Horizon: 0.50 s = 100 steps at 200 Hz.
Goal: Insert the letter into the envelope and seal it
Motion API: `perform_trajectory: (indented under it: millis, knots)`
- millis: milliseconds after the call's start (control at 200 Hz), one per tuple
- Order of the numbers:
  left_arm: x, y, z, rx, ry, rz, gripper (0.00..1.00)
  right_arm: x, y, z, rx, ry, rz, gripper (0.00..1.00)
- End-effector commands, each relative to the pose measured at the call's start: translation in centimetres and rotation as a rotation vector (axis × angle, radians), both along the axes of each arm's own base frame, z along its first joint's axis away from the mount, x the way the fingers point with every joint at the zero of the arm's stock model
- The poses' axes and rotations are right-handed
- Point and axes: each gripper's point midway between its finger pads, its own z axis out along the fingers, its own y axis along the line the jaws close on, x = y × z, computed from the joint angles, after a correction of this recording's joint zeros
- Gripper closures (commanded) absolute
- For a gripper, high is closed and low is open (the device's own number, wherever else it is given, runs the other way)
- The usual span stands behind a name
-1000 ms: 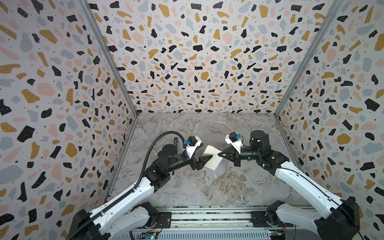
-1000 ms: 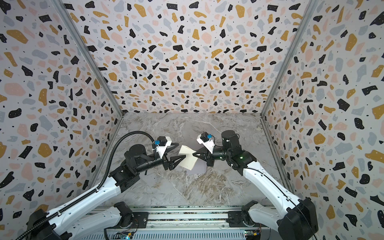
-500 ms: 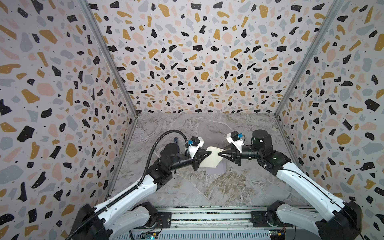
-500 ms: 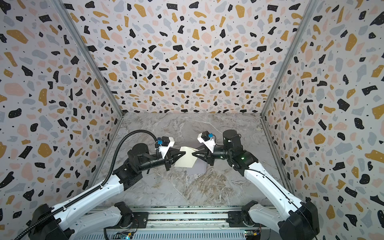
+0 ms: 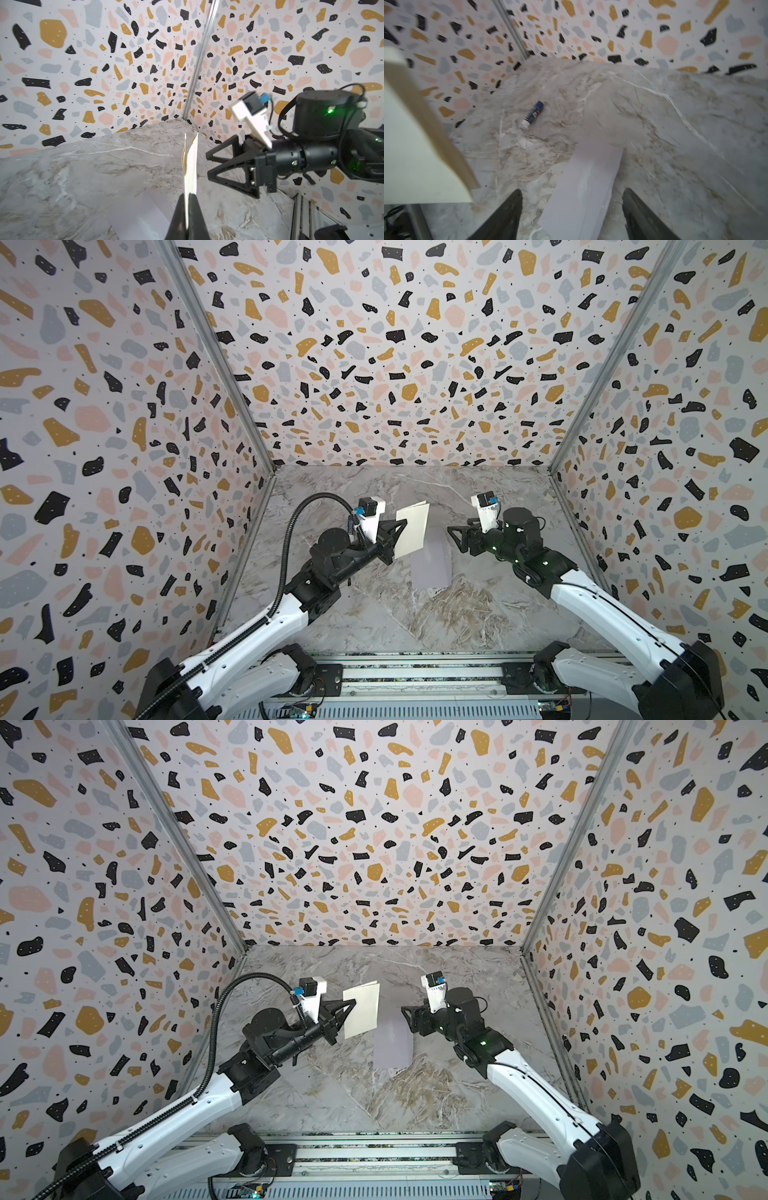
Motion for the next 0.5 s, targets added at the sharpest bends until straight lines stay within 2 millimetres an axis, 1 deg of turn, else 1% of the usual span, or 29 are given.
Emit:
perform_trajectory:
  millis: [0,45,135,215,340,496]
  knots:
    - [0.7,1.0,-0.1,-0.017,0.013,0.068,1.0,1.2,-2.1,-5.1,-0.054,0.162,-0.187,0.24]
    - [0.8,1.1,-0.3,-0.012,0.02,0.077,1.0,1.4,-1.9,-6.5,-0.058,0.2,-0.199,0.25]
    - [0.8,1.2,-0.4,-0.01,0.023,0.083,1.0,1.7,-1.7,-9.0,-0.077,0.263,-0.214,0.31]
    - [0.8,1.3,-0.5,-0.011,0.025,0.085,1.0,1.9,-1.2,-10.8,-0.086,0.305,-0.207,0.37]
    - [1.0,1.4,-0.9,-0.01,0.032,0.098,1.0,2.2,-0.4,-12.5,-0.082,0.347,-0.19,0.48]
    - [1.1,1.4,-1.1,-0.033,0.043,0.1,1.0,2.8,0.6,-13.6,-0.07,0.373,-0.166,0.69]
